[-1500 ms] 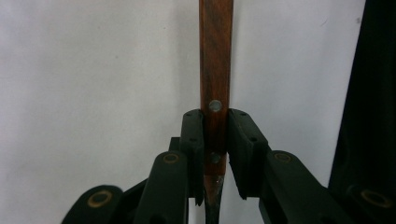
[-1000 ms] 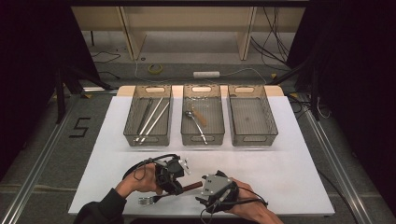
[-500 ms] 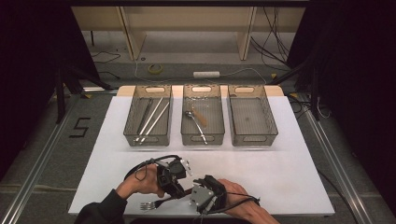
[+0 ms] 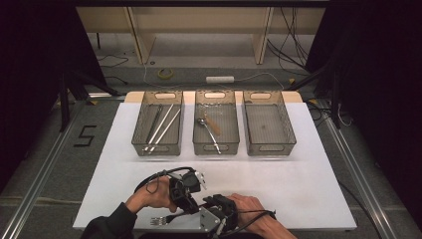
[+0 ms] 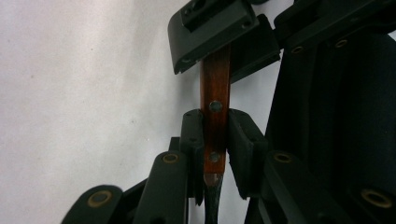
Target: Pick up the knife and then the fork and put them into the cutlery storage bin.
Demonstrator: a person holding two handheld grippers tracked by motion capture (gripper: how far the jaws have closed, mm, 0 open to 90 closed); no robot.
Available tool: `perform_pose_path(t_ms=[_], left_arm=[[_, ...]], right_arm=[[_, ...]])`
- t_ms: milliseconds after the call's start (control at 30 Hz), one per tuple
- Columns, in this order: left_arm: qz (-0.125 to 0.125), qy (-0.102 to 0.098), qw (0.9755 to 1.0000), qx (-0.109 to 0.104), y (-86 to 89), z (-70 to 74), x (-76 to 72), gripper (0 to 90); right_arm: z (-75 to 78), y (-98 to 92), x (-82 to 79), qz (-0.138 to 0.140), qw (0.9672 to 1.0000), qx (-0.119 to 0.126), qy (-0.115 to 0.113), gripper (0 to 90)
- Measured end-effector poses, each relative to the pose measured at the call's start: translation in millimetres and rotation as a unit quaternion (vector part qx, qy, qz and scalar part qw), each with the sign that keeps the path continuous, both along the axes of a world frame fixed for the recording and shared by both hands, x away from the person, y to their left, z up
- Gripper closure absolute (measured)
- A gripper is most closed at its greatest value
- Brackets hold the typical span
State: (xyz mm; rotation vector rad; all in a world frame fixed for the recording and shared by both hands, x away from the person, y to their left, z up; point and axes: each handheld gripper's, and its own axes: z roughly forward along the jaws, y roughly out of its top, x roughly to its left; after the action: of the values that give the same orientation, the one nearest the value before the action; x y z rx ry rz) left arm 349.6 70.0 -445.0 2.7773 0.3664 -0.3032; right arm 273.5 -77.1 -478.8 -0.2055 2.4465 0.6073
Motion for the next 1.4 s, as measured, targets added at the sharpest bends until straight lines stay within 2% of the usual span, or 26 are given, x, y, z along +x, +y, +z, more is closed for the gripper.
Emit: perform_pose_path(t_ms=[167, 233, 367, 400, 500, 567, 633, 700, 733, 767, 867, 967, 1033, 1100, 1133, 1167, 1200, 1267, 1333, 1400], left_arm=[[0.000, 0.000, 1.0000, -0.005, 1.8, 5.1, 0.3, 75.9], [0.008, -0.001, 0.9999, -0.013, 2.3, 7.5, -0.5, 75.8], [0.005, -0.006, 0.9998, -0.016, 2.6, 11.1, -0.6, 75.6], [0.005, -0.008, 0.9998, -0.017, 2.4, 11.7, -0.8, 75.5], [0.014, -0.011, 0.9996, -0.024, 2.7, 13.9, -1.2, 74.5], [0.028, -0.018, 0.9989, -0.033, 3.2, 16.2, -0.8, 72.8], [0.043, -0.029, 0.9976, -0.045, 5.1, 19.6, 1.4, 67.0], [0.056, -0.030, 0.9964, -0.056, 8.2, 22.9, 3.1, 62.2], [0.062, -0.035, 0.9959, -0.056, 9.6, 24.2, 4.0, 58.3], [0.067, -0.043, 0.9952, -0.056, 11.2, 25.3, 5.0, 52.8], [0.082, -0.054, 0.9933, -0.061, 16.0, 28.1, 6.6, 45.3], [0.102, -0.077, 0.9887, -0.079, 21.4, 32.8, 8.1, 37.5], [0.117, -0.088, 0.9848, -0.094, 25.2, 36.3, 8.7, 33.1], [0.128, -0.105, 0.9803, -0.108, 29.2, 40.4, 9.4, 29.4], [0.135, -0.111, 0.9777, -0.116, 31.4, 42.3, 9.7, 28.6], [0.143, -0.118, 0.9746, -0.125, 33.3, 44.0, 9.7, 27.4], [0.147, -0.130, 0.9713, -0.135, 35.9, 46.0, 9.6, 26.4], [0.155, -0.145, 0.9661, -0.148, 39.0, 48.5, 9.0, 24.6], [0.159, -0.168, 0.9588, -0.165, 42.6, 51.1, 7.9, 22.5], [0.158, -0.185, 0.9543, -0.174, 45.0, 53.1, 6.3, 21.7]], right_arm=[[0.0, -1.1, -1.7, 0.029, 0.9992, -0.019, -0.018, 75.2], [0.4, -1.6, -1.9, 0.038, 0.9987, -0.023, -0.023, 77.2], [3.9, -3.4, -1.9, 0.044, 0.9983, -0.026, -0.027, 78.2], [3.9, -4.2, -3.2, 0.036, 0.9988, -0.025, -0.021, 78.3], [6.5, -5.9, -2.2, 0.037, 0.9988, -0.024, -0.022, 78.9], [9.6, -7.2, -0.2, 0.038, 0.9987, -0.020, -0.027, 79.3], [11.9, -9.1, 1.6, 0.034, 0.9989, -0.018, -0.028, 80.1], [12.1, -11.8, 2.4, 0.027, 0.9990, -0.021, -0.028, 81.2], [12.7, -12.8, 3.9, 0.029, 0.9989, -0.023, -0.029, 81.4], [11.9, -14.0, 3.2, 0.020, 0.9993, -0.020, -0.022, 81.5], [13.2, -17.3, 6.3, 0.016, 0.9992, -0.022, -0.030, 81.6], [15.8, -22.4, 10.9, 0.006, 0.9995, -0.019, -0.025, 81.6], [17.8, -27.4, 15.1, -0.007, 0.9996, -0.015, -0.025, 81.5], [21.2, -33.6, 20.9, -0.011, 0.9994, -0.021, -0.027, 81.5], [21.5, -36.4, 21.5, -0.026, 0.9994, -0.018, -0.018, 81.6], [20.9, -38.2, 22.7, -0.039, 0.9992, -0.002, -0.012, 81.5], [23.1, -42.3, 26.3, -0.039, 0.9990, -0.016, -0.017, 81.5], [23.5, -47.5, 30.8, -0.054, 0.9984, -0.006, -0.017, 81.5], [25.5, -53.7, 35.2, -0.071, 0.9974, -0.001, -0.014, 81.6], [27.6, -59.7, 39.4, -0.084, 0.9964, 0.008, -0.013, 81.5]])
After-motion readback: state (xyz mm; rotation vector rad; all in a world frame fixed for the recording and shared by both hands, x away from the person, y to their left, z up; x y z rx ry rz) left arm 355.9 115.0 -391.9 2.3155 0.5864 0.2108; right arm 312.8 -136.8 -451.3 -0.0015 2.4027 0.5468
